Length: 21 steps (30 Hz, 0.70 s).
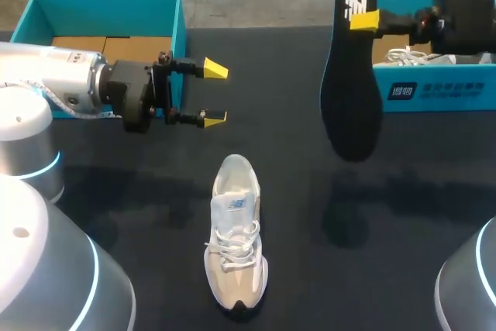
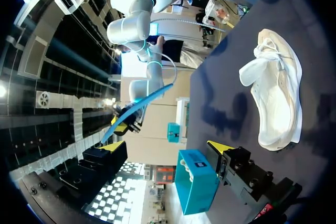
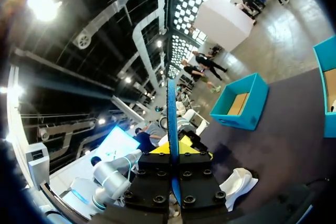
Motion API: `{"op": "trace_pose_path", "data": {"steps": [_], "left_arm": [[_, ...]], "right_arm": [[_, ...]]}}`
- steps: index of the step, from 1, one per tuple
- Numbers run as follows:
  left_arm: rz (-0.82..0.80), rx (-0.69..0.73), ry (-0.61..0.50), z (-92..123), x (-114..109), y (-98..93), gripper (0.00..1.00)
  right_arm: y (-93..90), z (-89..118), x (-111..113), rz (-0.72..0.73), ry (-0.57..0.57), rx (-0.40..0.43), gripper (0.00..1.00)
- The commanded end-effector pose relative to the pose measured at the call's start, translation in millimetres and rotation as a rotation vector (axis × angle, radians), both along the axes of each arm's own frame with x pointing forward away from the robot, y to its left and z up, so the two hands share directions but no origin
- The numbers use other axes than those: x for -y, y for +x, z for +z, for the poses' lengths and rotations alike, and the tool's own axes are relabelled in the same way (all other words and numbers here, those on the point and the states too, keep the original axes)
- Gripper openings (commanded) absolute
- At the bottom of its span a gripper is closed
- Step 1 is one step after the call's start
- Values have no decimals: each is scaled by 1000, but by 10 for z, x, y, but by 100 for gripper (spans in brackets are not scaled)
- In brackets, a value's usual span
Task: Take the shoe out of the shoebox, open the shoe tongue, remove and reinsert the insole, then place the shoe into the shoebox
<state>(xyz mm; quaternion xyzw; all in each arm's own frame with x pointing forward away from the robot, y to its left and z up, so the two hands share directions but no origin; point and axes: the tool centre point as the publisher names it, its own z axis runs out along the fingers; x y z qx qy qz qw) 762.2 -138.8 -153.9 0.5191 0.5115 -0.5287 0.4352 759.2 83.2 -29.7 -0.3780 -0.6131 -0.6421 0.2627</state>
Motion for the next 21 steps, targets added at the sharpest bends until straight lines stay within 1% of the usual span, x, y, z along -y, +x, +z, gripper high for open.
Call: {"op": "trace_pose_path", "data": {"steps": [1,12,14,16,20,21], "left_arm": [[0,3,-1,-11,15,6,100],[0,3,-1,-11,15,6,100],[0,3,-1,-11,15,6,100],[0,3,-1,-11,15,6,100],[0,3,-1,-11,15,6,100],[0,3,-1,-11,15,6,100]], "right_arm": [[45,-7,-22,9,-2,0,0],[45,-7,-22,9,-2,0,0],[97,-77,-83,17,-16,-44,0],[154,-140,-141,49,-1,-72,0],[290,-286,-234,65,-16,-122,0],[330,-315,-257,75,-1,-135,0]]}}
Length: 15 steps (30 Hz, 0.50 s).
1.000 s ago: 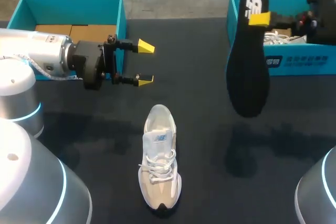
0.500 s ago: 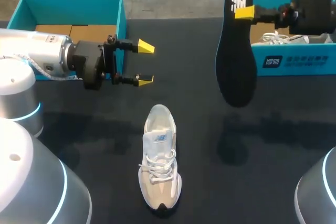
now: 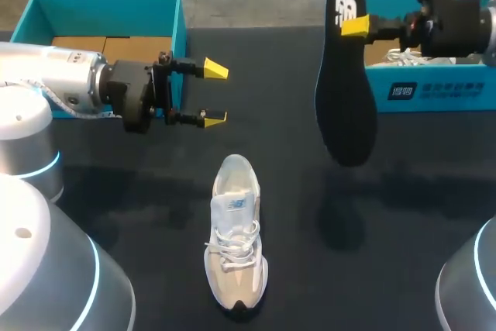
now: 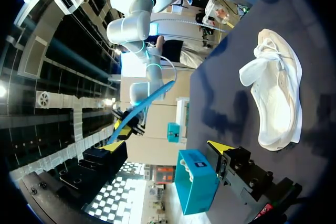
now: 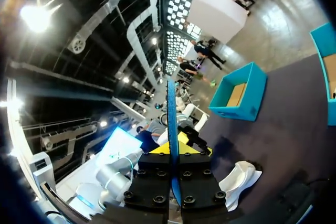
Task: Take the shoe out of the shoebox, open the shoe tongue, remove and reinsert the insole, then place the shoe into the shoebox
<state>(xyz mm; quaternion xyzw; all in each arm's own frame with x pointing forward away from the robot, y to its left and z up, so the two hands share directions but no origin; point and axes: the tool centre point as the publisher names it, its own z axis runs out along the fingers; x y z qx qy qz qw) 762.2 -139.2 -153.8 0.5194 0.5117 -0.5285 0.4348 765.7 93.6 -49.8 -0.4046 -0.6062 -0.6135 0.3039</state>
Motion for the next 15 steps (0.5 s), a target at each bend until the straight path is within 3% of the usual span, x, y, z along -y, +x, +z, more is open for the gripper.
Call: {"op": "trace_pose_path", "data": {"steps": [1,11,15], "left_arm": [[1,3,-2,-12,12,6,100],[1,3,-2,-12,12,6,100],[1,3,-2,-12,12,6,100]], "right_arm": [[305,-137,-168,44,4,-24,0],[761,-306,-271,76,38,-139,0],[794,-307,-272,70,37,-151,0]]}}
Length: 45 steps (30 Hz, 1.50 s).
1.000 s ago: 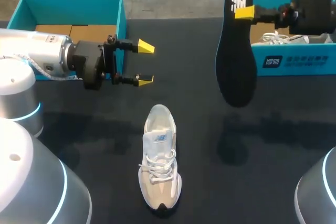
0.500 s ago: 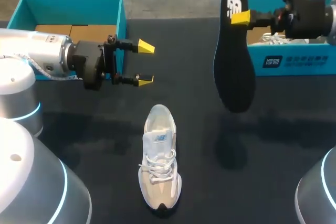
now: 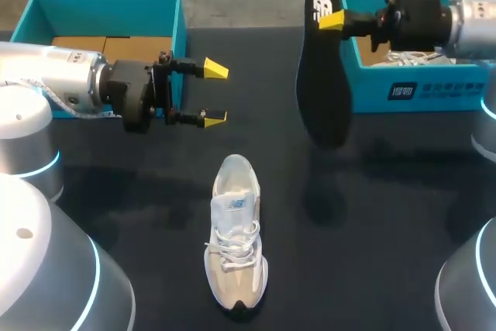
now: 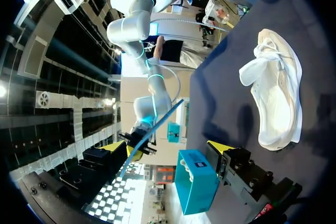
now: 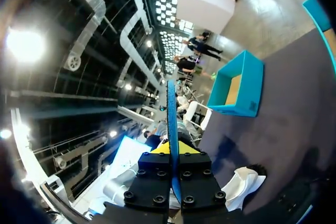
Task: Take the shoe out of the shoebox, open the shoe tongue, remove and reinsert the insole, then place the shoe into the shoebox
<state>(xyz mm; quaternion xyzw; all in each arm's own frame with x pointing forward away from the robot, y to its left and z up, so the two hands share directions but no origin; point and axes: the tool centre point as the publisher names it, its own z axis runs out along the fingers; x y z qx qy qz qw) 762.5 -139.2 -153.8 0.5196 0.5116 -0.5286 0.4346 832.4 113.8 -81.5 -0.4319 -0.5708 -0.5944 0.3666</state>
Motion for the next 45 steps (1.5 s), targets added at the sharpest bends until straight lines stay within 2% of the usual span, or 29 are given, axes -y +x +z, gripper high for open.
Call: {"op": "trace_pose_path", "data": {"steps": [1,12,16,24,26,29,45], "left_arm": [[1,3,-2,-12,12,3,100],[1,3,-2,-12,12,3,100],[1,3,-2,-12,12,3,100],[1,3,-2,-12,12,3,100],[1,3,-2,-12,12,3,100],[1,3,-2,-12,12,3,100],[1,3,-2,-12,12,3,100]], "right_arm": [[127,10,-70,44,-15,-3,0],[127,10,-70,44,-15,-3,0],[186,-45,-266,25,-29,-91,0],[113,-220,-462,13,-45,-180,0],[96,-276,-489,-8,-72,-215,0],[38,-343,-554,-32,-160,-313,0],[7,-333,-576,-47,-154,-316,0]]}}
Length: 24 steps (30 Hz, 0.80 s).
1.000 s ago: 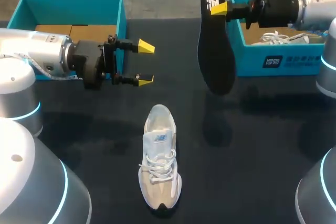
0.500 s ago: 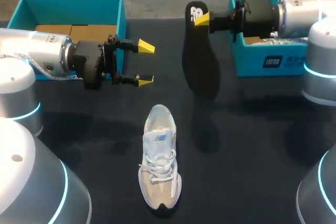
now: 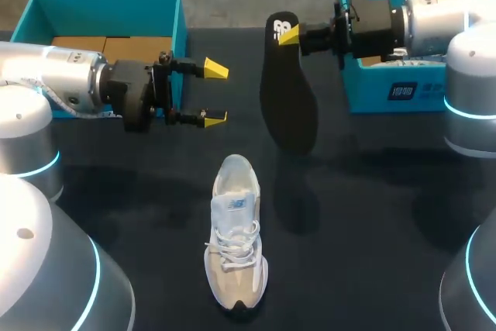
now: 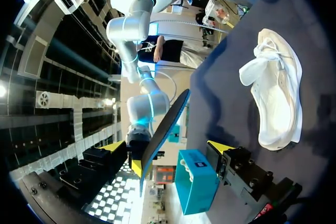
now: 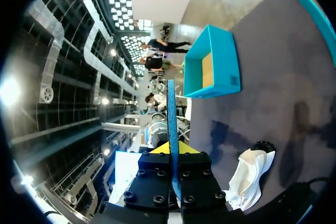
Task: Take the shoe out of the shoebox, open the shoe tongue, remove and reinsert the insole, then place the shoe into the shoebox
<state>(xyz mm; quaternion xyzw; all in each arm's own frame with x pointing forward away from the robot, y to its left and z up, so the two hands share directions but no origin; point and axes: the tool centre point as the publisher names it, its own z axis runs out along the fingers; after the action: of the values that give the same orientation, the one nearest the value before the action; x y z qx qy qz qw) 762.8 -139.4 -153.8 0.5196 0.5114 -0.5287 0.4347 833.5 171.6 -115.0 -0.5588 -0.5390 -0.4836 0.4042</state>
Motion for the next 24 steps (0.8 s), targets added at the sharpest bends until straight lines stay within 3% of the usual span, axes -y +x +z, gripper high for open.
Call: {"op": "trace_pose_path", "data": {"steps": [1,8,13,24], "left_arm": [[1,2,-2,-12,10,1,100],[1,2,-2,-12,10,1,100],[1,2,-2,-12,10,1,100],[1,2,-2,-12,10,1,100]], "right_arm": [[-4,2,2,0,-4,-2,0],[129,4,-69,-94,45,-184,0],[155,3,-103,-131,38,-232,0],[248,-129,-204,-151,133,-368,0]]}}
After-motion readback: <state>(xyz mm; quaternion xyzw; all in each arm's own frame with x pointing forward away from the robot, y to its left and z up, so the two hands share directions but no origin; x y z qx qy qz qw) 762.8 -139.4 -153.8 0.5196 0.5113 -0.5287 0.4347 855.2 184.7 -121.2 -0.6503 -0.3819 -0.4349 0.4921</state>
